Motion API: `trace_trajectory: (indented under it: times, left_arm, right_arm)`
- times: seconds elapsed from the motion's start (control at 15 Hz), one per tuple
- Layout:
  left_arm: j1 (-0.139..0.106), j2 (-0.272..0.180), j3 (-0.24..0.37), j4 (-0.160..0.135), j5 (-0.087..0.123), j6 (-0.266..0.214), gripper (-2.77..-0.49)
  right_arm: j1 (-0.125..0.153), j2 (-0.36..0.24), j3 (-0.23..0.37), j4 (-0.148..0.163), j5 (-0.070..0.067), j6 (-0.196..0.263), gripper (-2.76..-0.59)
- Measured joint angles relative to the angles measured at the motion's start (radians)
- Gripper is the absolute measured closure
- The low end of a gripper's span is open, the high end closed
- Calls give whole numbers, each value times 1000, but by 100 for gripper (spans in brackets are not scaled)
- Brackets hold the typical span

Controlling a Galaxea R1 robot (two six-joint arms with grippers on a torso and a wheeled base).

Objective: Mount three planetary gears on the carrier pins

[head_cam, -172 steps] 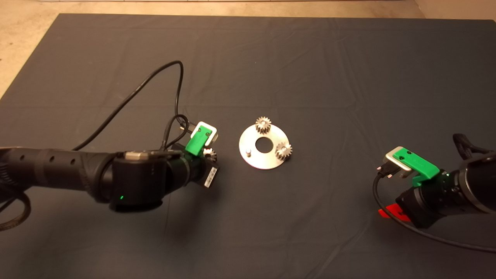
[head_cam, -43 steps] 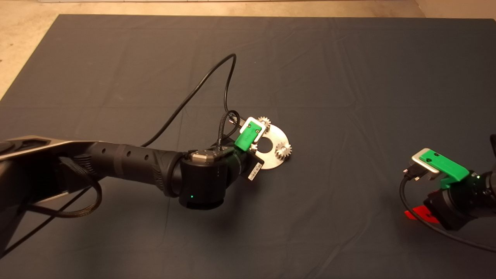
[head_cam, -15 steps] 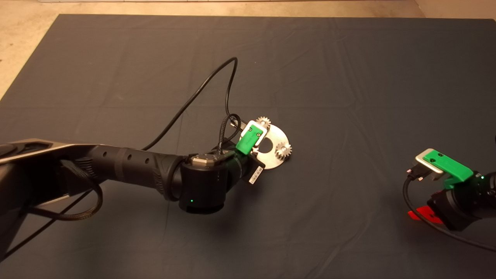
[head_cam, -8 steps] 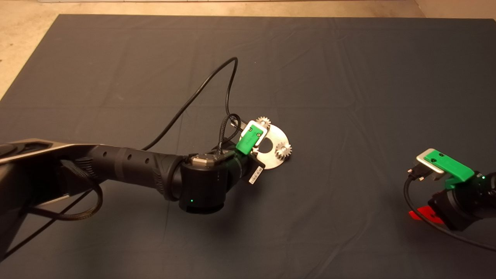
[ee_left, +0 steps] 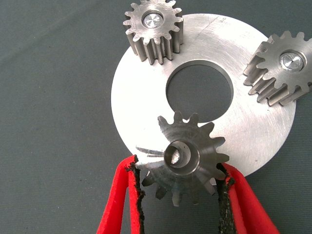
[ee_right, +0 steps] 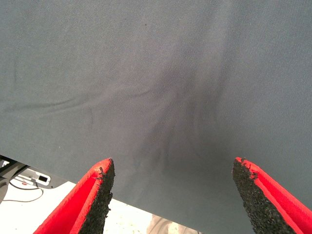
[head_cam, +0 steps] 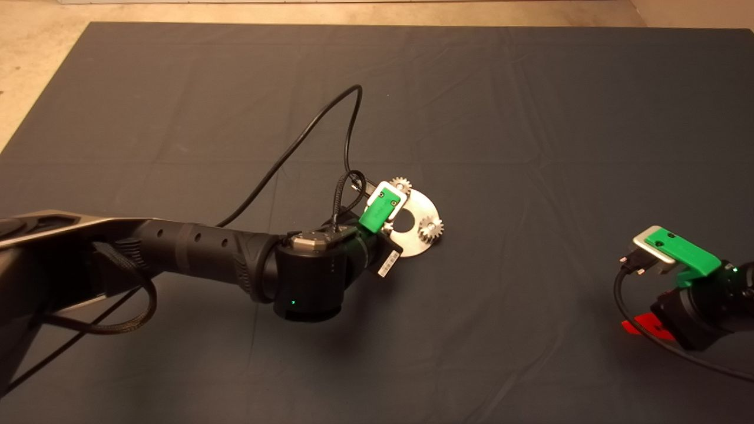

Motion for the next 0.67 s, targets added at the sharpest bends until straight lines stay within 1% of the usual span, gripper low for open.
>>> trace_trajectory:
  times: [0.4,0.67]
  left_arm:
    - [0,-4,-8,16,-4,6,-65]
    - [0,-3,-8,16,-4,9,-65]
  right_arm:
    - [0,0,0,0,0,0,-178]
    - [0,0,0,0,0,0,-178]
